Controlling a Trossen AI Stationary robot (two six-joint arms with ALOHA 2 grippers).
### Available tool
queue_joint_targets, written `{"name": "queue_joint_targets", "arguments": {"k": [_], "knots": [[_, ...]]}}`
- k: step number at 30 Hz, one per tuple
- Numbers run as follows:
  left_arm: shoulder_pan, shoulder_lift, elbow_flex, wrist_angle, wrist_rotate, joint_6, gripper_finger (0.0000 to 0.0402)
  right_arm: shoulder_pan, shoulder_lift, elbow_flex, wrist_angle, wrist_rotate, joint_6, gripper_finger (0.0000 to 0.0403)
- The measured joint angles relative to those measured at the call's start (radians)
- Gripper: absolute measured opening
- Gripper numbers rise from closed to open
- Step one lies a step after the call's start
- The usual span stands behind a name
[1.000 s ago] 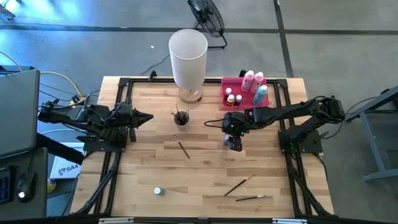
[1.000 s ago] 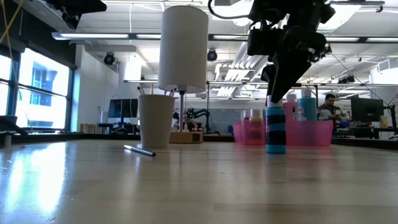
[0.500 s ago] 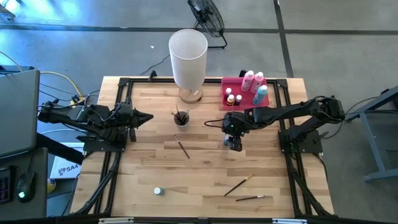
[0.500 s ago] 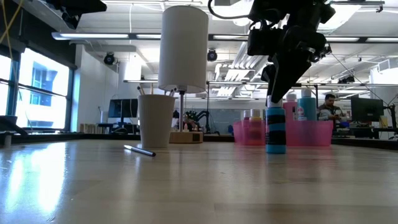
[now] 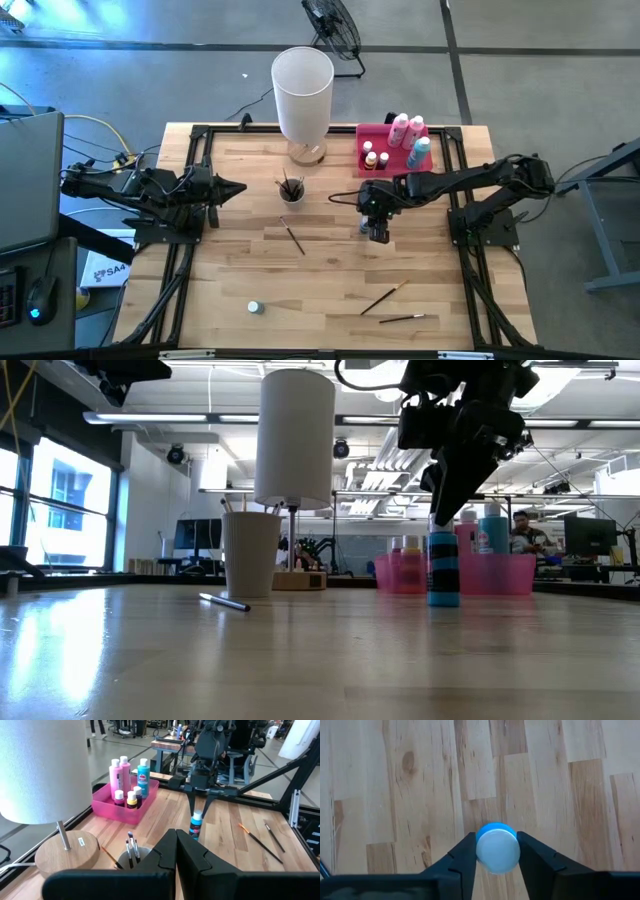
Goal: Pick & Place Paint Supplies
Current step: Put the small blue paint bottle into the pink bin
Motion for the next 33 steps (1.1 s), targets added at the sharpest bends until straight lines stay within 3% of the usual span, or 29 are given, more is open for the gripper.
{"name": "queue_joint_targets", "arguments": {"k": [9,16,23,33], "knots": [[0.0,0.0,0.0,0.0,-0.001,0.0,0.0,0.0,0.0,0.0,0.0,0.0,0.0,0.014],[0.0,0.0,0.0,0.0,0.0,0.0,0.0,0.004,0.0,0.0,0.001,-0.002,-0.009,0.0119],[0.0,0.0,0.0,-0.001,0.0,0.003,0.0,0.003,0.0,0.0,0.001,-0.022,-0.001,0.0134],[0.0,0.0,0.0,-0.009,0.001,0.003,0.0,0.004,0.0,0.0,0.002,0.026,0.0,0.012]]}}
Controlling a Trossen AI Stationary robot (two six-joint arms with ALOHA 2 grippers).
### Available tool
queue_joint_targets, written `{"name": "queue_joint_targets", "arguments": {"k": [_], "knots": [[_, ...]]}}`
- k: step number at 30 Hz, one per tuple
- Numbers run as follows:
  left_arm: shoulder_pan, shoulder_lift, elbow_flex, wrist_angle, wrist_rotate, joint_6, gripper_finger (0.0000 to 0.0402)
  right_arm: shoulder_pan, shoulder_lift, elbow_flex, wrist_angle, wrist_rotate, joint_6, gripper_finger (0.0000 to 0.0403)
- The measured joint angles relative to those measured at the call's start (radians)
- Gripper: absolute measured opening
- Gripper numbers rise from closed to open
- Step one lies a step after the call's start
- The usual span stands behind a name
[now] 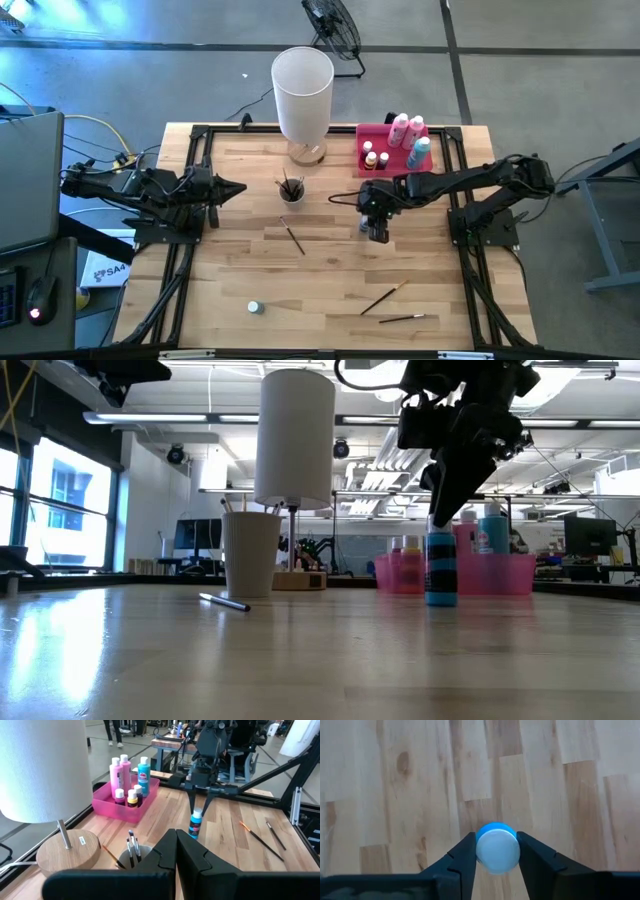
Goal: Pick & Place Paint Supplies
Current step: Put the small blue paint bottle into the pink bin
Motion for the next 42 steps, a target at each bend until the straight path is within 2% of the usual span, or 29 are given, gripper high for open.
{"name": "queue_joint_targets", "arguments": {"k": [4,12,17,23,29,32,36,42], "knots": [[0.0,0.0,0.0,-0.013,0.006,-0.002,0.0,-0.003,0.0,0.0,-0.001,0.014,0.0,0.0134],[0.0,0.0,0.0,-0.018,0.005,-0.003,0.0,-0.022,-0.035,0.0,-0.004,-0.018,0.024,0.0113],[0.0,0.0,0.0,-0.018,0.003,-0.003,0.0,-0.058,-0.085,0.015,-0.074,-0.016,0.075,0.013],[0.0,0.0,0.0,-0.018,0.002,-0.003,0.0,-0.109,-0.142,0.115,-0.205,0.023,0.059,0.0112],[0.0,0.0,0.0,-0.018,0.001,-0.003,0.0,-0.179,-0.15,0.273,-0.326,0.037,0.048,0.0125],[0.0,0.0,0.0,-0.018,-0.002,-0.003,0.0,-0.215,-0.15,0.342,-0.352,0.037,0.048,0.0128],[0.0,0.0,0.0,-0.017,-0.002,-0.003,0.0,-0.269,-0.15,0.433,-0.379,0.037,0.038,0.0112],[0.0,0.0,0.0,-0.018,-0.001,-0.003,0.0,-0.365,-0.15,0.51,-0.393,0.042,0.015,0.012]]}}
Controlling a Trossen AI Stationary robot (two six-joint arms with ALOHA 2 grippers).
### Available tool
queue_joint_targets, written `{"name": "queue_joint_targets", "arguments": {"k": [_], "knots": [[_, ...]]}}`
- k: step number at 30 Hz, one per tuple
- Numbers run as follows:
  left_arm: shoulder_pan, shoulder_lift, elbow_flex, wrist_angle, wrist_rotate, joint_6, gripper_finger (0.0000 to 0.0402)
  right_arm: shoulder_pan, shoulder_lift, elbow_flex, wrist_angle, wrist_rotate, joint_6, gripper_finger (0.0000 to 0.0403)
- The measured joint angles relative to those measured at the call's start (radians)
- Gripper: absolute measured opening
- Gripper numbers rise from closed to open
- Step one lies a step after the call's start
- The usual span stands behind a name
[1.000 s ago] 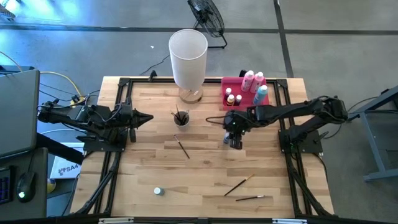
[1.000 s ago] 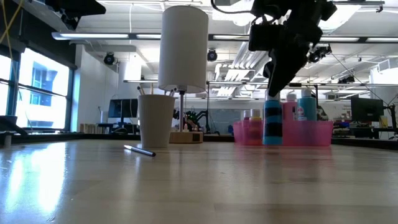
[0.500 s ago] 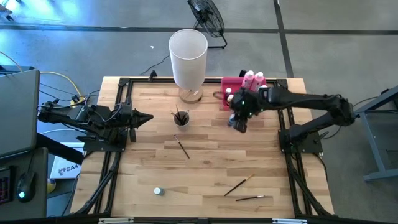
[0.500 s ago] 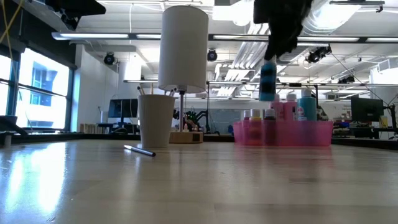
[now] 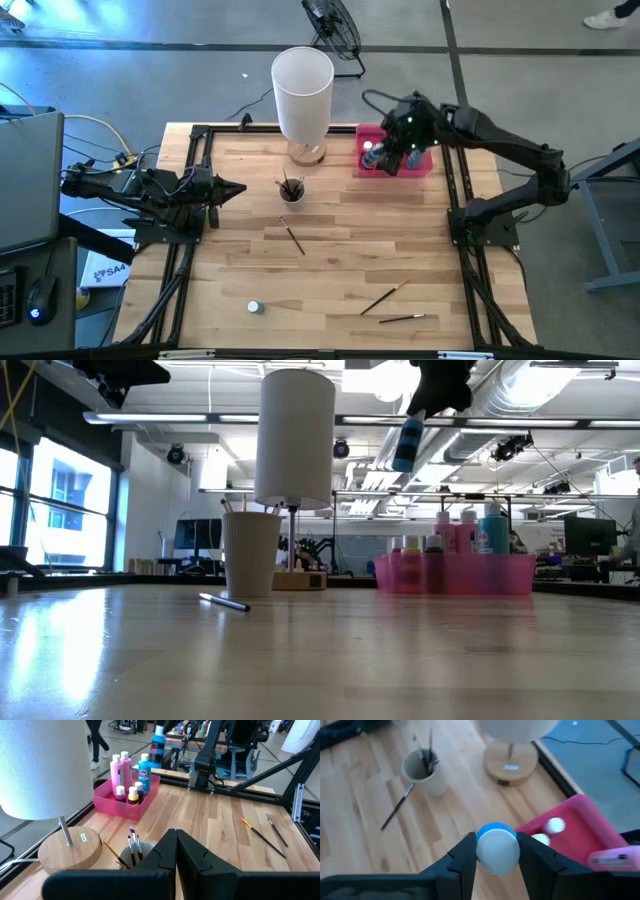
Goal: Pick & Place Paint Supplies
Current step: Put the small blue paint bottle into the pink bin
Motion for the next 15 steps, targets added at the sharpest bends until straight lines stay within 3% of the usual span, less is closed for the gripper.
{"name": "queue_joint_targets", "arguments": {"k": [10,15], "knots": [[0.0,0.0,0.0,-0.006,0.0,0.0,0.0,-0.152,0.078,0.007,0.038,-0.009,-0.045,0.0111],[0.0,0.0,0.0,-0.006,0.0,0.0,0.0,-0.222,0.137,0.007,0.082,-0.023,-0.074,0.0126]]}}
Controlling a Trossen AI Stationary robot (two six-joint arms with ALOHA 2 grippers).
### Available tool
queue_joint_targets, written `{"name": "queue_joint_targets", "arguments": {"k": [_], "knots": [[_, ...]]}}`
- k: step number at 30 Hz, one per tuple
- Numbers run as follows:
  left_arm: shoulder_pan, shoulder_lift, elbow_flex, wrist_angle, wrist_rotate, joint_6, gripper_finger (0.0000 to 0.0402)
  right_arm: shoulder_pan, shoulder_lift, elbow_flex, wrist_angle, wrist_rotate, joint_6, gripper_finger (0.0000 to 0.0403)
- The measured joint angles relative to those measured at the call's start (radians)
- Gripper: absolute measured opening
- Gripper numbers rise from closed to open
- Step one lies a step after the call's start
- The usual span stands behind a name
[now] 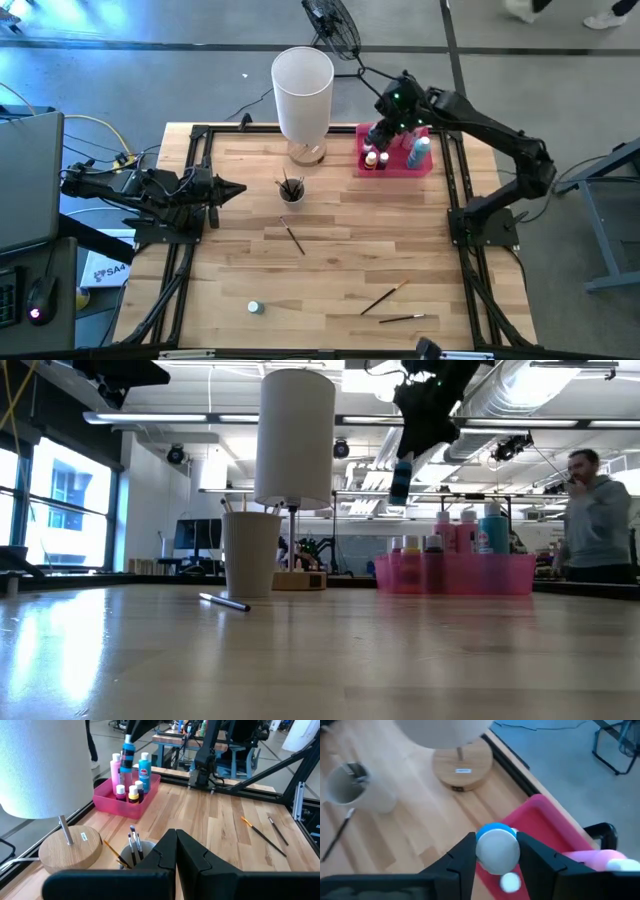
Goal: Pick & Place Paint Supplies
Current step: Put the small blue paint bottle into the pink bin
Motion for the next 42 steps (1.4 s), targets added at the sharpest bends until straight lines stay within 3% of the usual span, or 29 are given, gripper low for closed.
{"name": "queue_joint_targets", "arguments": {"k": [18,25,31,42], "knots": [[0.0,0.0,0.0,-0.02,-0.04,0.003,0.0,-0.144,0.153,0.0,0.099,-0.009,-0.107,0.0111],[0.0,0.0,0.0,-0.019,-0.049,0.003,0.0,-0.155,0.16,0.0,0.115,0.043,-0.14,0.0125],[0.0,0.0,0.0,-0.019,-0.051,0.0,0.0,-0.165,0.16,0.0,0.114,0.043,-0.152,0.0111],[0.0,0.0,0.0,-0.019,-0.052,0.0,0.0,-0.163,0.16,0.0,-0.031,0.088,-0.089,0.0116]]}}
